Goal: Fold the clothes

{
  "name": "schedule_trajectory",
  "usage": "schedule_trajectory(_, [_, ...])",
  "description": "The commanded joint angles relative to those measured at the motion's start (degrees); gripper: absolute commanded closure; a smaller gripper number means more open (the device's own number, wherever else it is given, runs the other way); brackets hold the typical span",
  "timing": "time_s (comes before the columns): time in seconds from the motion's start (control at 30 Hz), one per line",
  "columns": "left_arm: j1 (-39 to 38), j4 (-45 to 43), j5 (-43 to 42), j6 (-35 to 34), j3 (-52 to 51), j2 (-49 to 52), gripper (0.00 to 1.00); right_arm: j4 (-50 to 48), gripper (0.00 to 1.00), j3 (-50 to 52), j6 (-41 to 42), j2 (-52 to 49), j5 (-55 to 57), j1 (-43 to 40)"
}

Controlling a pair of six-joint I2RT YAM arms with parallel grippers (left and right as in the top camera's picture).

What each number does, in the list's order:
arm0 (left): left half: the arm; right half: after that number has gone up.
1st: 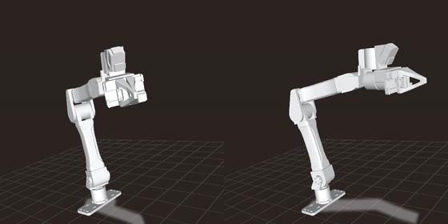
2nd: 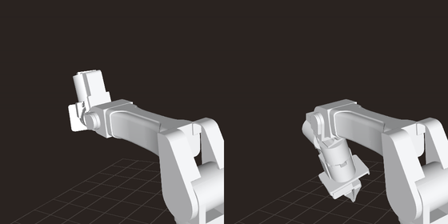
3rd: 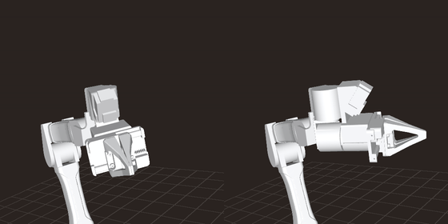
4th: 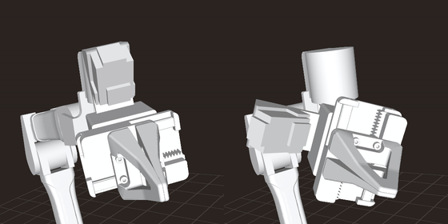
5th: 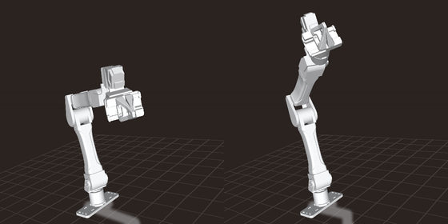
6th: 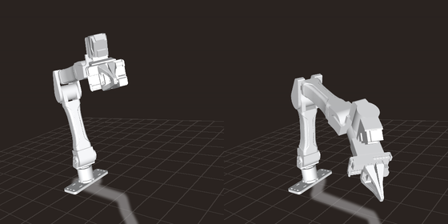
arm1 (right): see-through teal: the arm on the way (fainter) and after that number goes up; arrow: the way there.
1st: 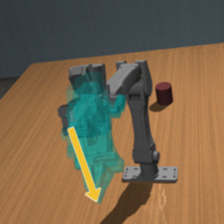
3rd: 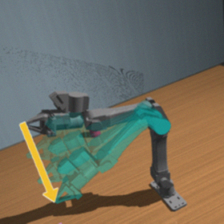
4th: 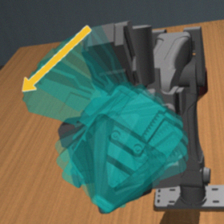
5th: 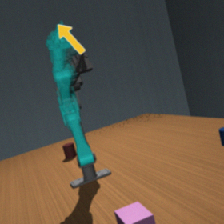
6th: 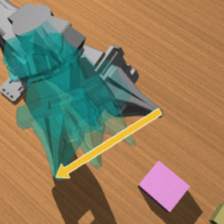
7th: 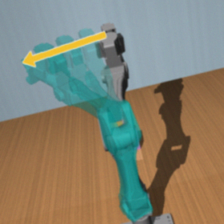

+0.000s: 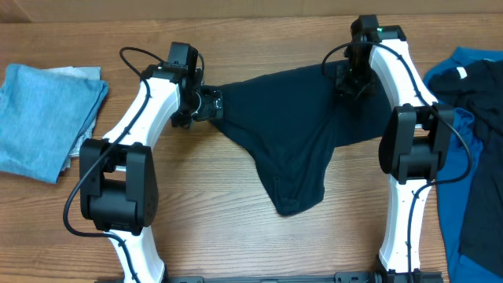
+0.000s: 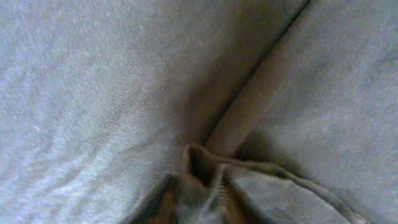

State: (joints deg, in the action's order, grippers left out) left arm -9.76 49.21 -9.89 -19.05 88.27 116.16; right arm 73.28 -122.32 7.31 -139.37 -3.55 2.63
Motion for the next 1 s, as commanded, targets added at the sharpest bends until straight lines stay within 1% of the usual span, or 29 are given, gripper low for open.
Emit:
schedule_trajectory(0.0, [0.0, -0.4, -0.6, 1.3, 0.9, 0.3, 0.09, 0.5, 0.96, 0.3, 0.2, 1.0, 0.5, 0.0])
schedule_trajectory(0.07, [0.0, -1.5, -0.6, 1.3, 0.9, 0.3, 0.09, 2.7, 0.96, 0.3, 0.7, 1.2, 0.6, -0.1])
schedule_trajectory(0.13, [0.0, -3.1, -0.6, 1.3, 0.9, 0.3, 0.09, 4.9, 0.96, 0.3, 3.1, 2.0, 2.5, -0.6])
schedule_trajectory(0.23, [0.0, -6.6, -0.1, 1.3, 0.9, 0.3, 0.09, 7.6, 0.96, 0.3, 5.1, 5.9, 3.1, -1.6])
schedule_trajectory(0.33, [0.0, -9.0, 0.3, 1.6, 0.9, 0.3, 0.09, 12.0, 0.96, 0.3, 10.4, 9.2, 7.5, -3.1])
schedule_trajectory(0.5, [0.0, -9.6, 1.5, 4.0, 0.9, 0.3, 0.08, 17.2, 0.96, 0.9, 13.5, 9.4, 8.5, -6.9])
schedule_trajectory(0.63, [0.1, -10.6, 1.5, 4.3, 0.9, 0.3, 0.08, 21.7, 0.96, 1.7, 18.9, 9.4, 14.5, -8.2])
schedule_trajectory(0.8, [0.8, -11.4, 1.5, 4.3, 0.9, 0.3, 0.08, 21.1, 0.96, 10.5, 20.7, 9.4, 15.5, -8.2])
schedule_trajectory(0.83, [0.9, -11.4, 1.5, 4.7, 0.9, 0.3, 0.08, 21.1, 0.96, 13.5, 23.1, 9.4, 18.9, -8.4])
schedule_trajectory(0.9, [0.9, -11.6, 1.5, 5.4, 0.9, 0.3, 0.08, 21.2, 0.96, 16.3, 25.8, 9.4, 22.5, -8.9])
schedule_trajectory(0.97, [0.9, -12.0, 1.6, 5.4, 0.9, 0.3, 0.08, 20.0, 0.96, 19.5, 26.0, 9.4, 22.9, -10.0])
